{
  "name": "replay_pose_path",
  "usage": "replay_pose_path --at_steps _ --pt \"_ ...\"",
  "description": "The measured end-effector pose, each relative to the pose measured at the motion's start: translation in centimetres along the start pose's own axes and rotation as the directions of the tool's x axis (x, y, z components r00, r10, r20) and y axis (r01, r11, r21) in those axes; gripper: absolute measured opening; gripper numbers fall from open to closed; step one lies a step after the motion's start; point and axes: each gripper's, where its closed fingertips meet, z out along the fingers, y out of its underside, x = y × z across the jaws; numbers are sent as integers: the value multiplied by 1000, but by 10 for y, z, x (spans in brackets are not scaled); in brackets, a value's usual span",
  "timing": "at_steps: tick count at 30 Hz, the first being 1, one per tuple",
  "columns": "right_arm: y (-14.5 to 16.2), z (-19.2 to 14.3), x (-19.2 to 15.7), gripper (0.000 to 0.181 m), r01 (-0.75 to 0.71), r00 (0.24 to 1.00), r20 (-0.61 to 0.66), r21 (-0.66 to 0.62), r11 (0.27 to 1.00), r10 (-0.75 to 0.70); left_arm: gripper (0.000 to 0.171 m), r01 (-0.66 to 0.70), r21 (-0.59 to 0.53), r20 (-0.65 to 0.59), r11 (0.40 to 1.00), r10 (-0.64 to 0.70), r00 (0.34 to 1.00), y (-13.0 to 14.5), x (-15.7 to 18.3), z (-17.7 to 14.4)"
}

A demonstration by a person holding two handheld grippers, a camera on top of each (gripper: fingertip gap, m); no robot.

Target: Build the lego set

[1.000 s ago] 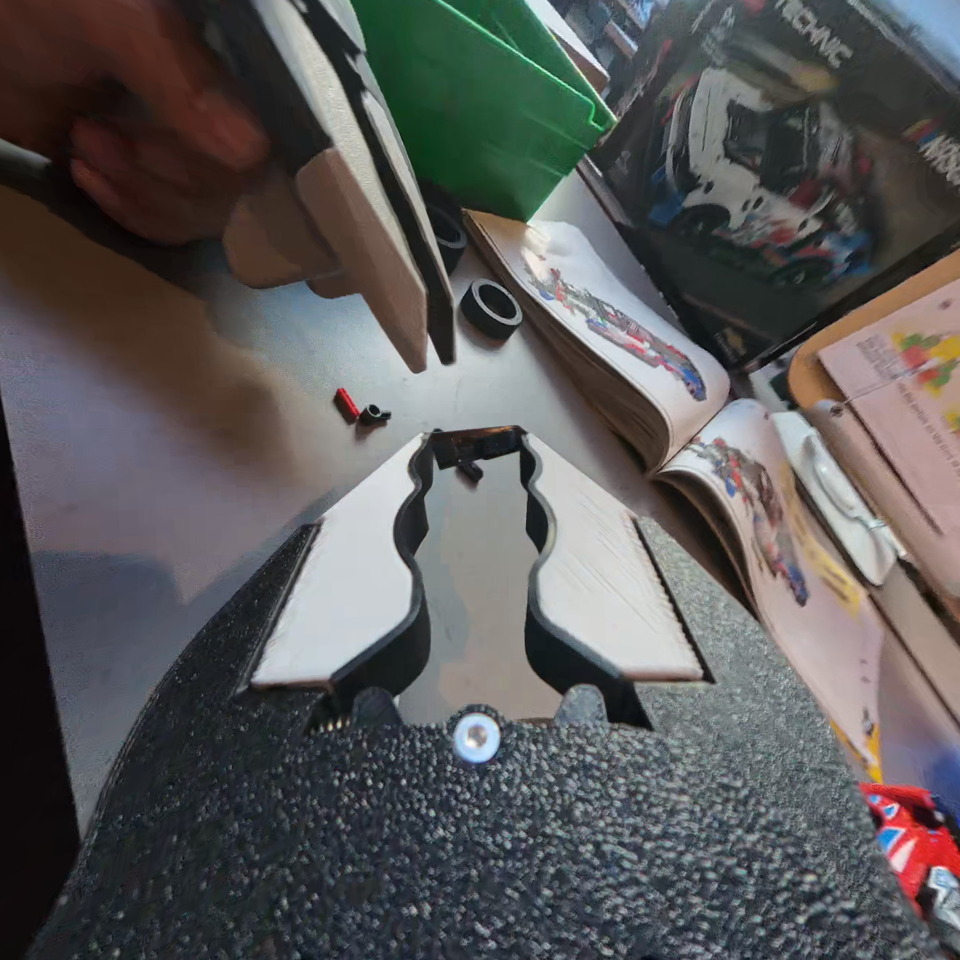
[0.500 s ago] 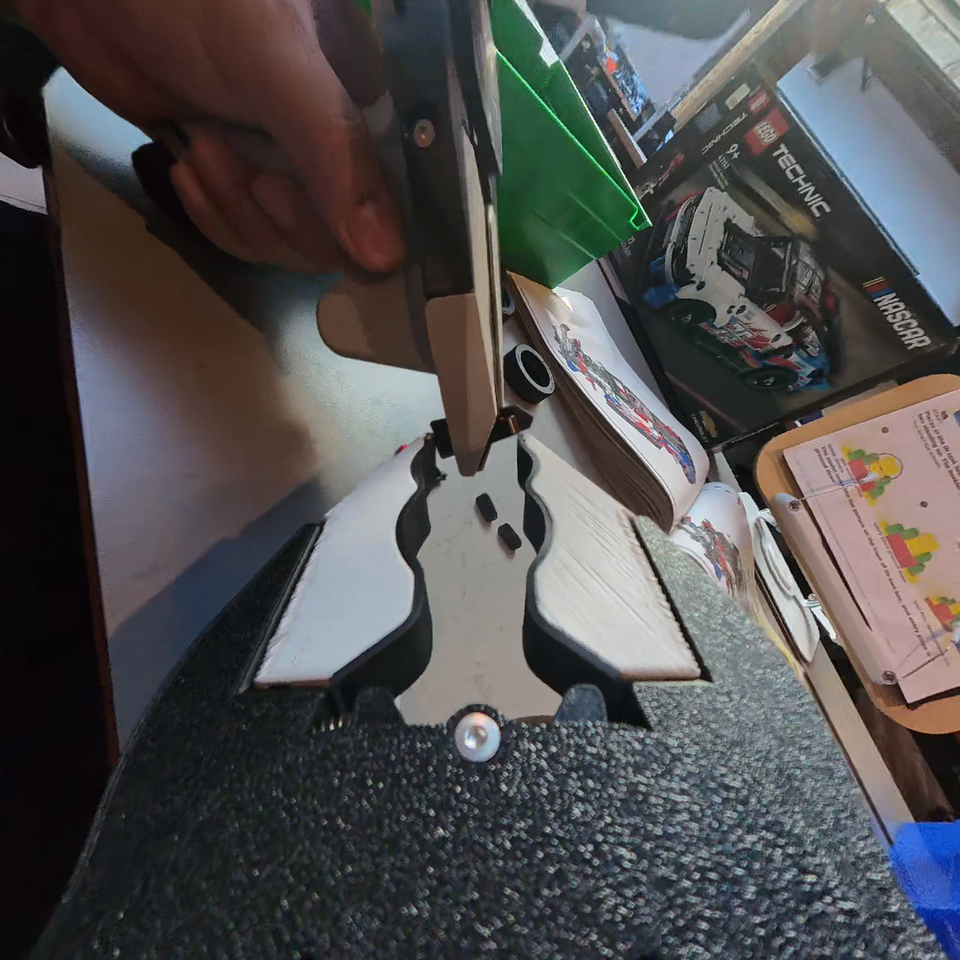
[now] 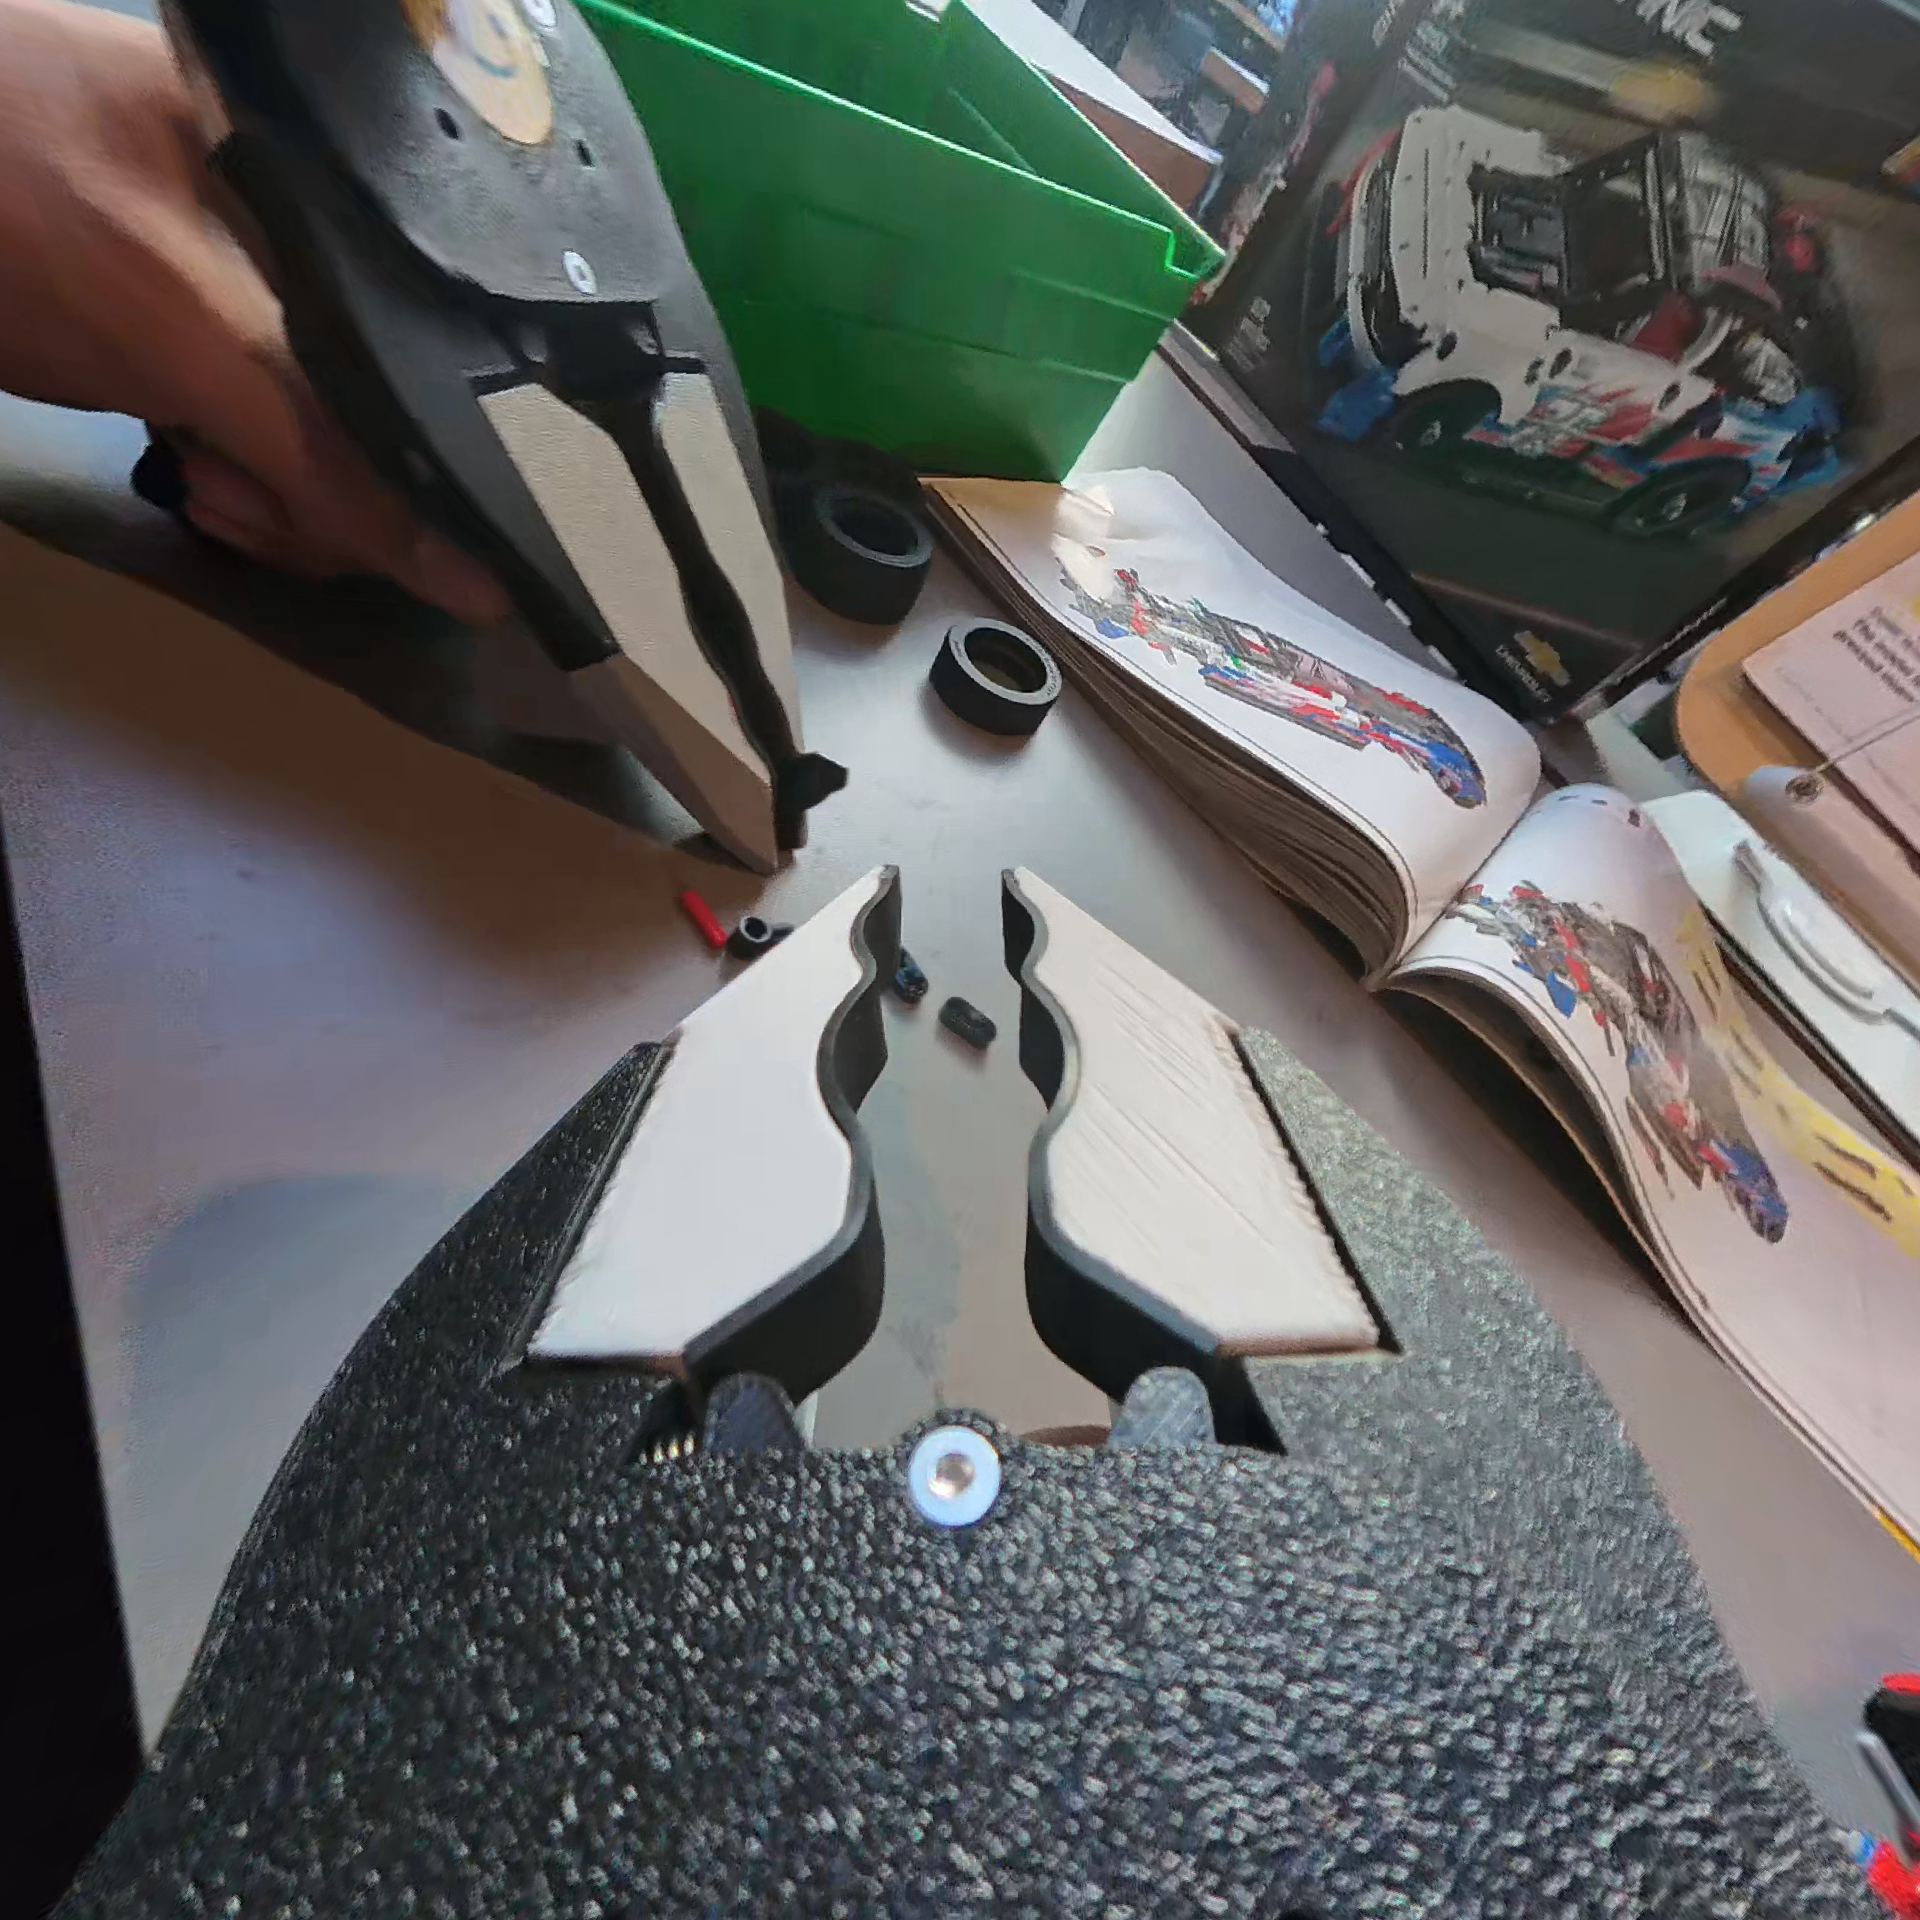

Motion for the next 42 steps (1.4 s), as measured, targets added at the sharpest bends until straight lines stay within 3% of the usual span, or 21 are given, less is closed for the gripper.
replay_pose_path --at_steps 9,27,42 --pt "3 0 9 19 -70 997 11 -2 998 70 4 -42 1 58 999 42 997 -1 -2 2" --pt "7 3 8 19 -46 999 12 -34 998 46 3 -23 80 17 997 22 1000 -10 2 -7" --pt "6 2 19 19 -192 978 77 -10 981 193 3 83 180 -57 980 -74 996 -28 -7 -12"
